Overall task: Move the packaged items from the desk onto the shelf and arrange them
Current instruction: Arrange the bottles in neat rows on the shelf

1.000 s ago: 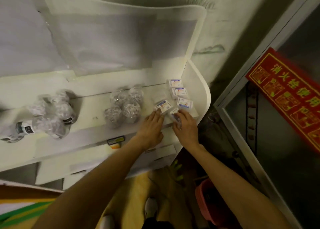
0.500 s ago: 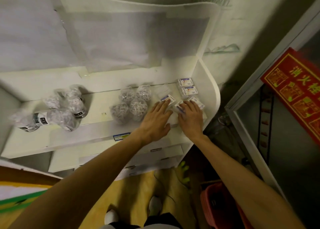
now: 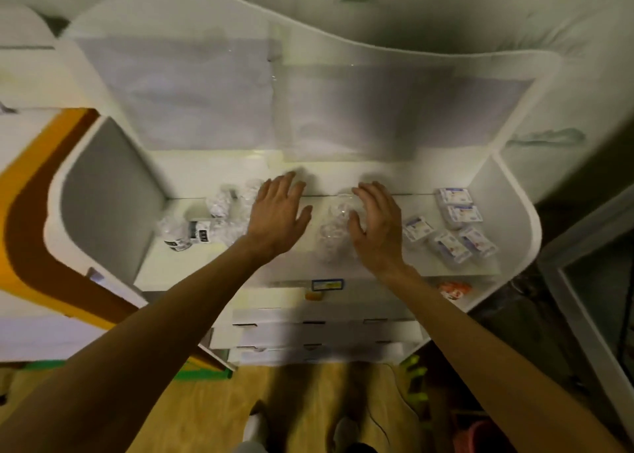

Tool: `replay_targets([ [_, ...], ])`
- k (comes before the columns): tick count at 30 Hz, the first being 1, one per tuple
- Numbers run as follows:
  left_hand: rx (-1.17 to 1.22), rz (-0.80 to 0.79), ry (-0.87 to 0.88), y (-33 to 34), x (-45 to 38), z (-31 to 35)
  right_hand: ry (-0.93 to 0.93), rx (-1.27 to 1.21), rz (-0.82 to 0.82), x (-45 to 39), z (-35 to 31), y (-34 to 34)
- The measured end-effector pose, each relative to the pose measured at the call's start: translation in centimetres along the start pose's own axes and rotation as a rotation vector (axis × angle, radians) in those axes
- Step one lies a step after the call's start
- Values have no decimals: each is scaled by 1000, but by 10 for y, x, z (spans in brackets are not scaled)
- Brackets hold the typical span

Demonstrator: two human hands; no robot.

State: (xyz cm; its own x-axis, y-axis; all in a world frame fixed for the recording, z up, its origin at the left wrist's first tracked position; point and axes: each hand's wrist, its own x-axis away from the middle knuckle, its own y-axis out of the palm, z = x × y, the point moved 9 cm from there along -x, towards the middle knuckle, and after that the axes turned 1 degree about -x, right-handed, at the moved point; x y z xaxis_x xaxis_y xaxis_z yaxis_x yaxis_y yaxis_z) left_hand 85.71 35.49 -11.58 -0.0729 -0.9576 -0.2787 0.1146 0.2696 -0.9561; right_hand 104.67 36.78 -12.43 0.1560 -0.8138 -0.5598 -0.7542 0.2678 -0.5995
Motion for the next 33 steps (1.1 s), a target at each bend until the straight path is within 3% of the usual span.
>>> replay_targets([
  [8,-76,-50,-135,-14,44,-130,-116,-2,-222,2,-101,93],
  [16,21,-151,-259,-16,79,-228,-183,49,-415,22,-186,191],
  [24,191,-181,-300,2,108,-258,-209,431,-483,37,-187,241],
  [33,230,-125,-310,5,121,-266,-139,458,-426,25,-183,245],
])
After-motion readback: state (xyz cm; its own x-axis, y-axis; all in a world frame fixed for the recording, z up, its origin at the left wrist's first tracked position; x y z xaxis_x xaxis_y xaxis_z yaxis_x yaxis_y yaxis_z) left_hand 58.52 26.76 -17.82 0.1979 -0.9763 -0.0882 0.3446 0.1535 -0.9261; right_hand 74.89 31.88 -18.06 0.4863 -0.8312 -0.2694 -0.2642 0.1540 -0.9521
